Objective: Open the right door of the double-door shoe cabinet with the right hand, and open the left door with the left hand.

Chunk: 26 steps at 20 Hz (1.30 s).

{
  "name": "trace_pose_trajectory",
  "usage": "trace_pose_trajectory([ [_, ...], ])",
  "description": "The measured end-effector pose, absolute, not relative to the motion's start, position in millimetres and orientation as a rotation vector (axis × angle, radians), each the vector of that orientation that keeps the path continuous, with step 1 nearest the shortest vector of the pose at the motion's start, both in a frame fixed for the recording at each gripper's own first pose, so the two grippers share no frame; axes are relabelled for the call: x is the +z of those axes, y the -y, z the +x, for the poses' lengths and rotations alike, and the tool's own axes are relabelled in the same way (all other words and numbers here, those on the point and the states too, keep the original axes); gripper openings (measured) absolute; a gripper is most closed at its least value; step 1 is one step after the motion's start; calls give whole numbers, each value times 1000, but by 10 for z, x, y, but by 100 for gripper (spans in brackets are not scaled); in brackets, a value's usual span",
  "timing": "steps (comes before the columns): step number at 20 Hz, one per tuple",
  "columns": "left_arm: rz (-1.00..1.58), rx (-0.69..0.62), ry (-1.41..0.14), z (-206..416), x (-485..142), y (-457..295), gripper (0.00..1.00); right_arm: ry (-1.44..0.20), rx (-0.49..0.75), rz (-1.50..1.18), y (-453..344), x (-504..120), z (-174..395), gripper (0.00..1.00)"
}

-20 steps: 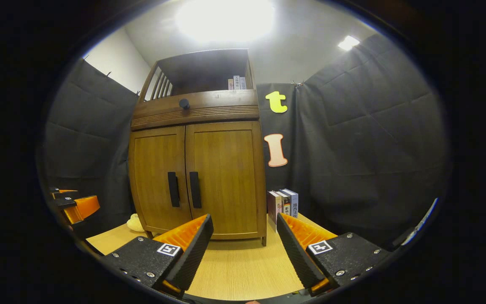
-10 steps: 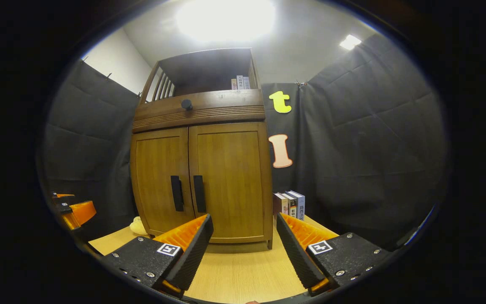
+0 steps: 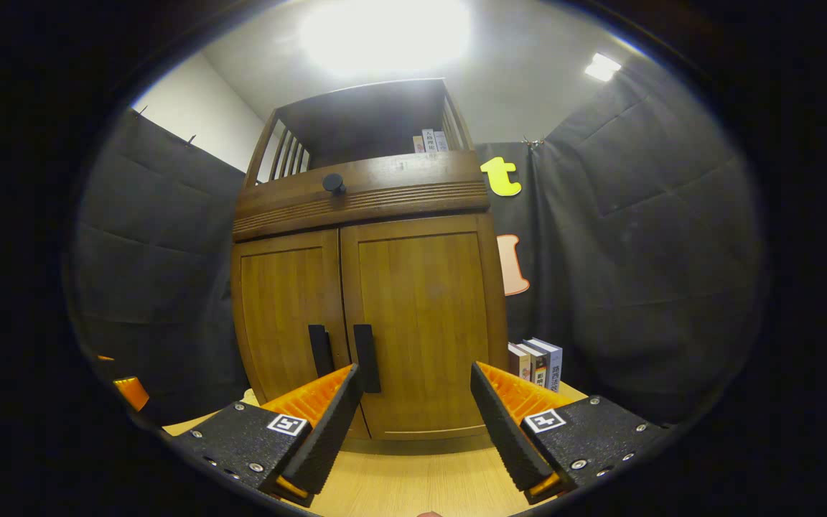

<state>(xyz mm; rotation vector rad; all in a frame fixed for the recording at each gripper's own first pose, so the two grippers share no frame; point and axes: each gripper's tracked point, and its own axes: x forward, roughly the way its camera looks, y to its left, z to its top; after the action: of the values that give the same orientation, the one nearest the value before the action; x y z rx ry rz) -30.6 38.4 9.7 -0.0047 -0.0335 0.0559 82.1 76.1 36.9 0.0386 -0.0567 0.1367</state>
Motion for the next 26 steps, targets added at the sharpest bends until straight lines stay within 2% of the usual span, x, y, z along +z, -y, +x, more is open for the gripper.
trace_pose_trajectory([
  [9, 8, 127, 37, -421, 165, -632, 100, 60, 198, 92, -1267, 448, 1507, 92],
  [14, 11, 175, 21, -466, 141, -701, 100, 54, 212, 61, -1470, 376, 1867, 93],
  [19, 5, 223, 9, -515, 146, -754, 100, 8, 237, 31, -1687, 204, 2173, 89],
  [26, -5, 276, -14, -568, 125, -803, 100, -89, 207, 29, -1756, -121, 2625, 69],
])
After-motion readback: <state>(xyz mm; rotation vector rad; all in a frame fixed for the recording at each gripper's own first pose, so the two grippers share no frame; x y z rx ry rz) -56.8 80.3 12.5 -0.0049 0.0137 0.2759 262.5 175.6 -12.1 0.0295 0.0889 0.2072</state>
